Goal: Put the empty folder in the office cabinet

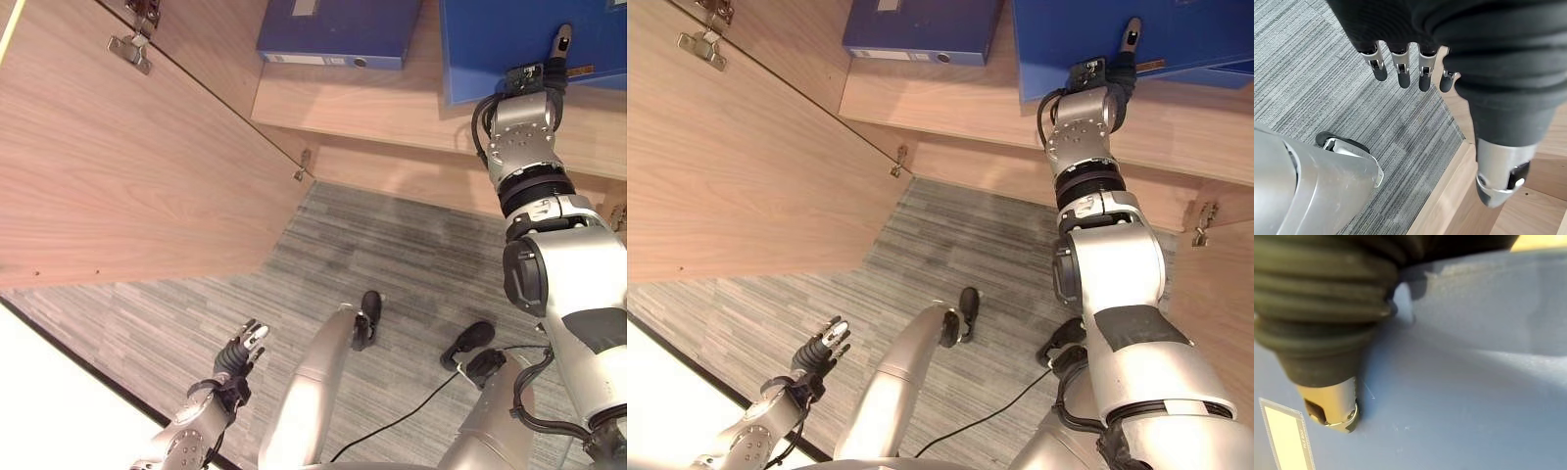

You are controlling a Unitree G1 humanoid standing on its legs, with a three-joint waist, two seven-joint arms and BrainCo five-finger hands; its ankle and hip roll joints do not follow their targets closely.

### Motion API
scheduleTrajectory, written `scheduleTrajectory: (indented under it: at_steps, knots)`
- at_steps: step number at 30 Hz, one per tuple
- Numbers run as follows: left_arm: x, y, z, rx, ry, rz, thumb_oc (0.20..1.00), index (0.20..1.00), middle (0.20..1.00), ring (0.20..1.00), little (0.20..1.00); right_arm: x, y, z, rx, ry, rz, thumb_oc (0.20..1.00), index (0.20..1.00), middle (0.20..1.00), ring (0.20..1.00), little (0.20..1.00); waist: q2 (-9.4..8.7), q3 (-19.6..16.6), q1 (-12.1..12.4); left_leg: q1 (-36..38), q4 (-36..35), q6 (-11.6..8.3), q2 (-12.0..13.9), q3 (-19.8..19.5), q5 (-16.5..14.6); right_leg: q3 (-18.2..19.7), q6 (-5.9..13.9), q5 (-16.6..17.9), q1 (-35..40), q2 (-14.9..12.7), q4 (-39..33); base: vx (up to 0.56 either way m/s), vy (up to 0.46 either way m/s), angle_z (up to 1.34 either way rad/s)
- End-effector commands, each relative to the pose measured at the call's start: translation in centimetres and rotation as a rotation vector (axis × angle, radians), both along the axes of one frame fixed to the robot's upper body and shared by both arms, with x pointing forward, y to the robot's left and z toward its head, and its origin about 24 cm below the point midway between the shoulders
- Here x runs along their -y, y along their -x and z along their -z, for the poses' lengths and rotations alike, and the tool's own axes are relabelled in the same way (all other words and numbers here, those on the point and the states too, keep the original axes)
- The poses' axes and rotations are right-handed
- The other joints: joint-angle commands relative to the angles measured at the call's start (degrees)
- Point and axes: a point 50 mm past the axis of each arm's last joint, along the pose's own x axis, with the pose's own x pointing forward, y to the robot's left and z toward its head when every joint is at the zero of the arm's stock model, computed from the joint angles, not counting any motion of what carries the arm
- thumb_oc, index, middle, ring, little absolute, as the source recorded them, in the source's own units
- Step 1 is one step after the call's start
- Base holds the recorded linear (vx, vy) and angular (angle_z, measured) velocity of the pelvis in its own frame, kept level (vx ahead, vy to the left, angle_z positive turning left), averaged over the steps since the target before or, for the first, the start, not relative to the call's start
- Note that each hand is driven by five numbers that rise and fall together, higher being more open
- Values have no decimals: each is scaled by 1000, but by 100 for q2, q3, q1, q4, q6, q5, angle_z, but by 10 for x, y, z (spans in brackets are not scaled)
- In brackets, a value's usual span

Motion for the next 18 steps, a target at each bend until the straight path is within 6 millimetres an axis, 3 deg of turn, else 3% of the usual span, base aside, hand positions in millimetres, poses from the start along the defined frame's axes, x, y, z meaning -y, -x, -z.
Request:
scheduleTrajectory:
  at_steps: [1, 18]
  knots:
    - [-30, 1, -12, 23, -83, -16, 1000, 1000, 1000, 1000, 1000, -27, 18, -89, 297, 106, -54, 1000, 1000, 1000, 1000, 1000, -46, 28, 124, -160, -501, -108, -36, -243, -73, 366, 436, -701, 448, -55, -156, 2, -3, 4]
    - [-33, 6, -7, -3, -92, 0, 1000, 1000, 1000, 1000, 1000, -35, 23, -96, 433, 72, -90, 1000, 1000, 1000, 1000, 1000, -41, -110, 210, -152, -599, -93, -100, -229, -45, 396, 451, -697, 424, -119, -157, 1, 1, 1]
